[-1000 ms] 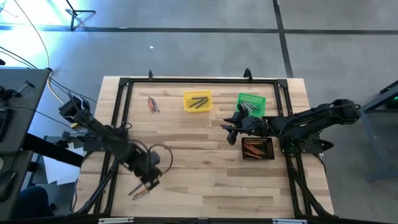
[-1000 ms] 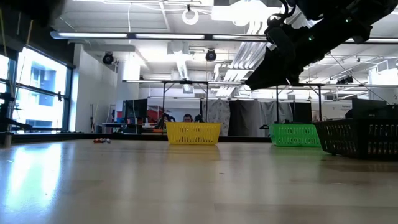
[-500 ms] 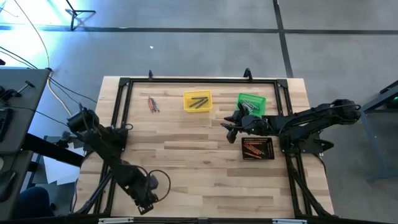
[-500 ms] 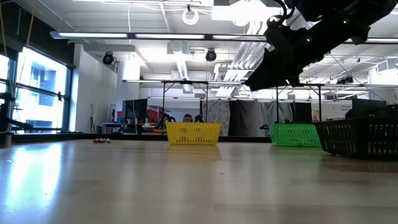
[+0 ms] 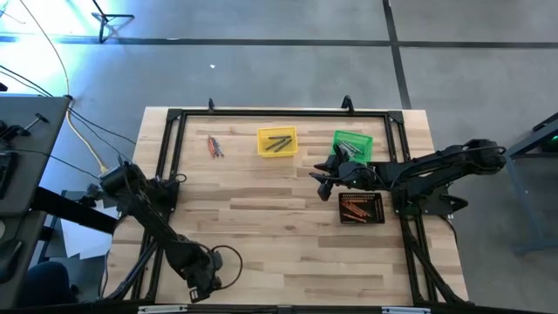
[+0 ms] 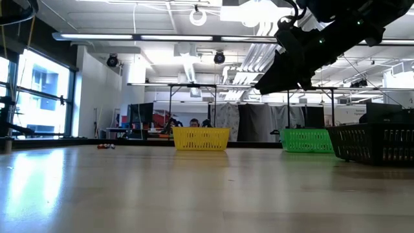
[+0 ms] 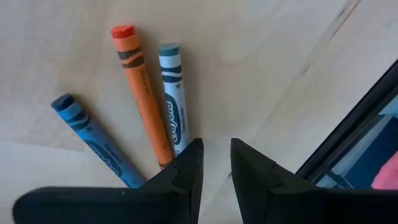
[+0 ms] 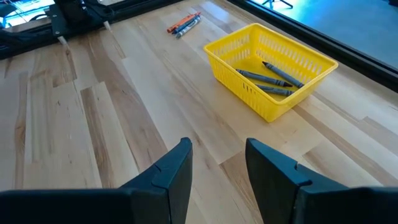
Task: Sort crayons
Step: Put the gray crayon into the green basket
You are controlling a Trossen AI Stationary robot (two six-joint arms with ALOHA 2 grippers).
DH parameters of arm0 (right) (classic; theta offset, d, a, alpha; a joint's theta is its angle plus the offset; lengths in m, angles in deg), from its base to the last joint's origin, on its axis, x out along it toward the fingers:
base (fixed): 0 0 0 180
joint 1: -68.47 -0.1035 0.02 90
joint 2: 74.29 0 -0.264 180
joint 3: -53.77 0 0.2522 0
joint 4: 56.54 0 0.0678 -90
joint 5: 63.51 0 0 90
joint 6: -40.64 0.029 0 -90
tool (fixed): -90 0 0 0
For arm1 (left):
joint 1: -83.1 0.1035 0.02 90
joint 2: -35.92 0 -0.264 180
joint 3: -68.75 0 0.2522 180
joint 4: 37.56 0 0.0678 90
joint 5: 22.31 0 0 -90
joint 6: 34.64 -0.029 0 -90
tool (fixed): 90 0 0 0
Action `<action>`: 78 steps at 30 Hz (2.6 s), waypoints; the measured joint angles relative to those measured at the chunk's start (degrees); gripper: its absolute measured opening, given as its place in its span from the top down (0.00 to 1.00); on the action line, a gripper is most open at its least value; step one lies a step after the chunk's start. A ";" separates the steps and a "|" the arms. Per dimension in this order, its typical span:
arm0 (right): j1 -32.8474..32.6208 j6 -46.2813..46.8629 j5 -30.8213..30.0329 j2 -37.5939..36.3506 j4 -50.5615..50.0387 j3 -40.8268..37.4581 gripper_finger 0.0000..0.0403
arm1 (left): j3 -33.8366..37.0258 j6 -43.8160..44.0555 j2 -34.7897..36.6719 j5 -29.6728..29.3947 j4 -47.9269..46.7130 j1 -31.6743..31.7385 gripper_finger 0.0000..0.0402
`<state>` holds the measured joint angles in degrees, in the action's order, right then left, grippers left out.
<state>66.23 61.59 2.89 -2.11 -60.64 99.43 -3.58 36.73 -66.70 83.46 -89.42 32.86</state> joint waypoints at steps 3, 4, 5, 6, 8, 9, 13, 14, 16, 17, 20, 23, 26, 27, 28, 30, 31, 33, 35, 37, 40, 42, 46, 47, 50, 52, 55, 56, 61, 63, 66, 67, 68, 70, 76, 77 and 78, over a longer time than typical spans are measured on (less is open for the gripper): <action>0.00 0.02 0.00 0.00 0.01 0.00 0.64 | 0.02 -0.06 0.82 -0.09 0.41 0.00 0.83; 0.00 0.00 0.00 0.00 0.01 0.00 0.64 | 0.02 -0.06 1.10 -0.11 0.67 0.00 0.83; 0.00 0.00 0.00 0.00 0.01 0.00 0.64 | 0.02 -0.06 1.40 -0.10 0.76 0.02 0.83; 0.00 0.00 0.00 0.00 0.01 0.00 0.64 | 0.02 -0.06 1.72 -0.07 0.93 0.02 0.83; 0.00 0.00 -0.01 0.00 0.01 0.00 0.64 | 0.00 -0.29 2.42 -0.26 0.87 0.00 0.83; 0.00 0.01 0.00 0.00 0.02 0.00 0.64 | -0.01 -0.79 2.53 -0.58 0.84 0.00 0.83; 0.00 0.00 -0.01 0.00 -0.01 0.00 0.64 | -0.02 -4.04 2.50 -1.21 0.47 0.02 0.83; 0.00 0.00 0.00 0.00 -0.03 0.00 0.64 | -0.02 -4.87 2.38 -1.30 0.44 0.02 0.83; 0.00 0.00 -0.01 0.00 -0.02 0.00 0.64 | -0.02 -6.48 2.22 -2.00 -0.15 0.02 0.83; 0.00 0.00 0.00 0.00 -0.03 0.00 0.64 | -0.02 -7.13 2.22 -2.17 -0.53 0.02 0.83; 0.00 0.00 -0.02 0.00 -0.04 0.00 0.64 | -0.02 -7.54 2.22 -3.92 -2.31 0.02 0.83; 0.00 -0.26 -0.02 0.00 -0.05 0.00 0.64 | -0.02 -7.58 2.22 -4.41 -2.87 0.02 0.83; 0.00 -0.29 -0.02 0.00 -0.03 0.00 0.64 | -0.02 -7.58 2.22 -4.55 -3.03 0.02 0.83; 0.00 -0.31 -0.02 0.00 -0.03 0.00 0.64 | -0.02 -7.58 2.22 -4.70 -3.01 0.02 0.83; 0.00 -0.31 -0.02 0.00 -0.03 0.00 0.64 | -0.02 -7.56 2.22 -5.01 -3.02 0.02 0.83; 0.00 -0.35 -0.02 0.00 -0.03 0.00 0.64 | -0.02 -7.58 2.22 -6.34 -2.74 0.02 0.83; 0.00 -0.36 -0.02 0.00 -0.03 0.00 0.64 | -0.02 -7.56 2.22 -7.52 -2.54 0.00 0.83; 0.00 -0.39 -0.02 0.00 -0.03 0.00 0.64 | -0.02 -7.58 2.22 -9.87 -2.11 0.00 0.83; 0.00 -0.40 -0.02 0.00 -0.05 0.00 0.64 | 0.00 -7.56 2.22 -11.42 -2.14 0.00 0.83; 0.00 -0.42 -0.02 0.00 -0.05 0.00 0.64 | 0.53 -7.29 2.22 -11.64 -1.62 0.00 0.83; 0.00 -0.42 -0.02 0.00 -0.08 0.00 0.64 | 1.79 -5.65 2.22 -11.46 -1.42 -0.11 0.83; 0.00 -0.42 -0.02 0.00 -0.11 0.00 0.64 | 2.39 -5.12 2.23 -11.40 -0.86 -0.13 0.83; 0.00 -0.42 -0.02 0.00 -0.18 0.00 0.64 | 2.60 -5.46 2.29 -11.39 -0.56 -0.11 0.83; 0.00 -0.42 -0.02 0.00 -0.16 0.00 0.64 | 2.60 -5.42 2.29 -11.39 -0.48 -0.11 0.83; 0.00 -0.43 -0.02 0.00 -0.18 0.00 0.64 | 2.62 -4.59 2.09 -11.38 0.25 -0.11 0.84; 0.00 -0.43 -0.02 0.00 -0.18 0.00 0.64 | 2.60 -3.58 1.54 -11.03 1.25 -0.09 0.86; 0.00 -0.44 -0.02 0.00 -0.20 0.00 0.64 | 2.56 -1.59 0.17 -9.97 2.91 -0.07 0.93; 0.00 -0.44 -0.02 0.00 -0.20 0.00 0.64 | 2.50 -1.09 -0.19 -9.77 3.02 -0.06 0.96; 0.00 -0.35 -0.02 0.00 -0.39 0.00 0.64 | 1.94 -1.92 -0.84 -8.57 3.07 0.95 0.99; 0.02 -0.33 -0.02 0.00 -0.29 0.00 0.64 | 1.01 -4.68 -0.65 -8.15 1.72 1.82 0.99; 0.00 -0.26 -0.02 0.00 -0.25 0.00 0.64 | -0.90 -9.01 -0.41 -8.77 -1.24 3.55 1.00; 0.00 -0.28 -0.02 0.00 -0.19 0.00 0.64 | -1.40 -10.67 -0.07 -10.54 -1.39 4.25 1.00; 0.00 -0.26 -0.02 0.00 -0.20 0.00 0.64 | -1.86 -12.07 0.37 -11.52 -1.43 5.12 1.00; 0.00 -0.26 -0.02 0.00 -0.18 0.00 0.64 | -2.57 -15.37 0.99 -14.22 -1.56 6.54 1.00; 0.00 -0.26 0.00 0.00 0.09 0.00 0.64 | -5.89 -27.83 1.68 -19.20 -1.98 12.64 1.00; 0.00 -0.27 0.09 0.00 0.07 0.00 0.64 | -6.48 -30.43 1.68 -20.53 -2.08 13.81 1.00; 0.01 -0.30 0.22 0.00 0.21 0.00 0.64 | -6.86 -33.43 1.94 -22.40 -2.23 14.99 1.00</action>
<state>66.24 61.29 3.11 -2.11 -60.43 99.43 -10.43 3.30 -64.76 61.05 -91.64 47.85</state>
